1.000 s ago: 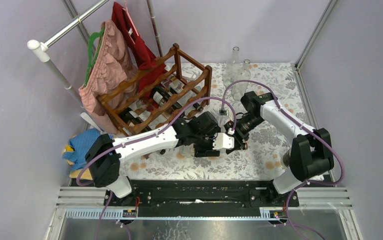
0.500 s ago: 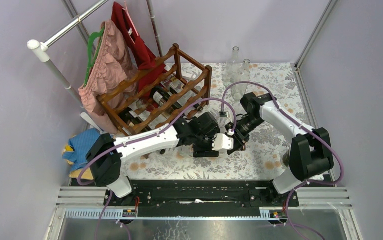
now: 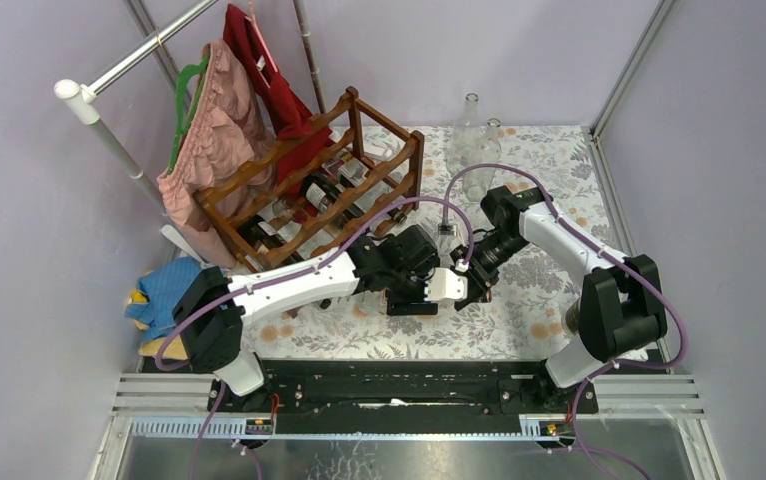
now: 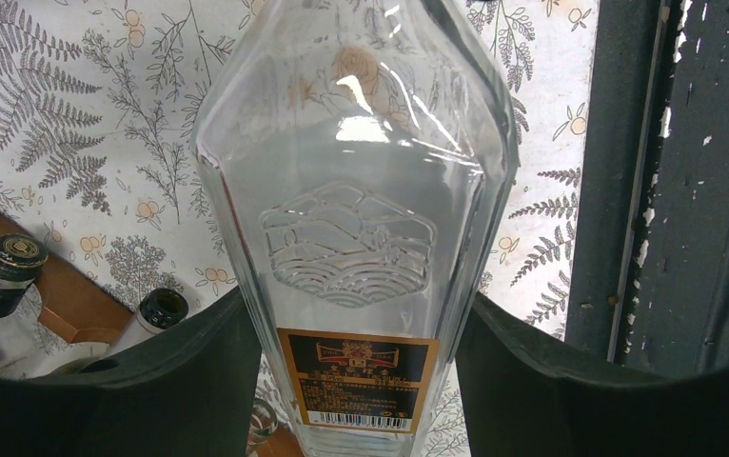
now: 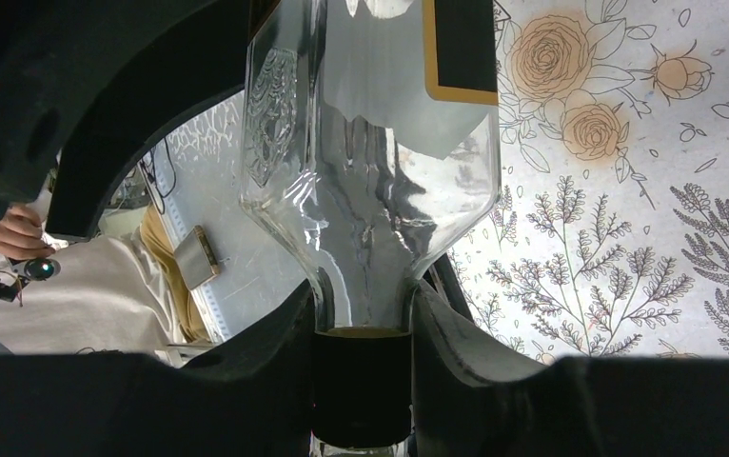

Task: Put the wine bottle on the wine rack
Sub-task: Pick up the wine bottle from the center of the board.

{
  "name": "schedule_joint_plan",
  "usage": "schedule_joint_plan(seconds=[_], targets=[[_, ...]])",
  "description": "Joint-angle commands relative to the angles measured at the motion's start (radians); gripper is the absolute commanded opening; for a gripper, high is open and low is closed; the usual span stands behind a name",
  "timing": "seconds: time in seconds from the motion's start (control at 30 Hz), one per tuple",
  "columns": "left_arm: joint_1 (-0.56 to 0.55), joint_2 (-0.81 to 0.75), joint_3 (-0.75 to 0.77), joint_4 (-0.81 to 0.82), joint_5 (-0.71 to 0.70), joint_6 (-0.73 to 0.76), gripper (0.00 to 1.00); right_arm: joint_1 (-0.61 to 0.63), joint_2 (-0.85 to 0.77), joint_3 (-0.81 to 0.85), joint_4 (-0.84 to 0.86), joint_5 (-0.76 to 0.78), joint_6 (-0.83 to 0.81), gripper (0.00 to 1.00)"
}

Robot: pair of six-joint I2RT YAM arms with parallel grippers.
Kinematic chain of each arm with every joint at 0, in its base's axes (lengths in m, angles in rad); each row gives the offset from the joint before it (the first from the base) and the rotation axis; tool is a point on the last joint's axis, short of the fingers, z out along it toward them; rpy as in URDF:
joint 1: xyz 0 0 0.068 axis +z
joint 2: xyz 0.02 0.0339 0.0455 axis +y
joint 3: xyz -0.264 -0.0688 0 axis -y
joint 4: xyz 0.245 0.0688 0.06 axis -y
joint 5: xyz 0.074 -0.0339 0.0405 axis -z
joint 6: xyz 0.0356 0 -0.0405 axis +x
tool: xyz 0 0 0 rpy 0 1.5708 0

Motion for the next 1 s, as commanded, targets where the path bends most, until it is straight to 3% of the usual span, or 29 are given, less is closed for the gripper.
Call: schedule_joint_plan(seconds=[0.0,0.03,0.1,0.27,0.47,0.57,0.63,0.83,0.97], targets=[[-0.003,-0.019,0.073,0.092,0.005,0.001,0.02,0.015,0.021,-0.01,-0.033,-0.042,-0.021,0.3],[-0.003,-0.019,0.077,0.093,0.007,0.003,0.01,0.019,0.026,-0.012,-0.029,-0.041,-0.022,0.38],[-0.003,-0.017,0.085,0.091,0.007,0.008,0.01,0.034,0.032,-0.014,-0.023,-0.036,-0.016,0.43],[-0.003,-0.011,0.098,0.076,0.0,0.019,0.01,0.052,0.038,-0.005,-0.015,-0.017,0.0,0.41],[-0.003,-0.009,0.098,0.076,-0.01,0.022,0.0,0.052,0.041,-0.011,-0.017,-0.001,-0.004,0.53],[-0.003,-0.009,0.099,0.076,-0.011,0.022,0.0,0.052,0.039,-0.015,-0.014,0.003,-0.004,0.52],[-0.003,-0.009,0.099,0.076,-0.009,0.023,0.0,0.052,0.037,-0.013,-0.013,-0.001,-0.002,0.45],[-0.002,-0.008,0.092,0.076,-0.017,0.02,0.01,0.052,0.031,0.006,-0.038,-0.019,-0.011,0.04],[-0.003,-0.007,0.092,0.076,-0.039,0.009,0.06,0.052,0.013,0.01,-0.047,-0.051,-0.018,0.0]])
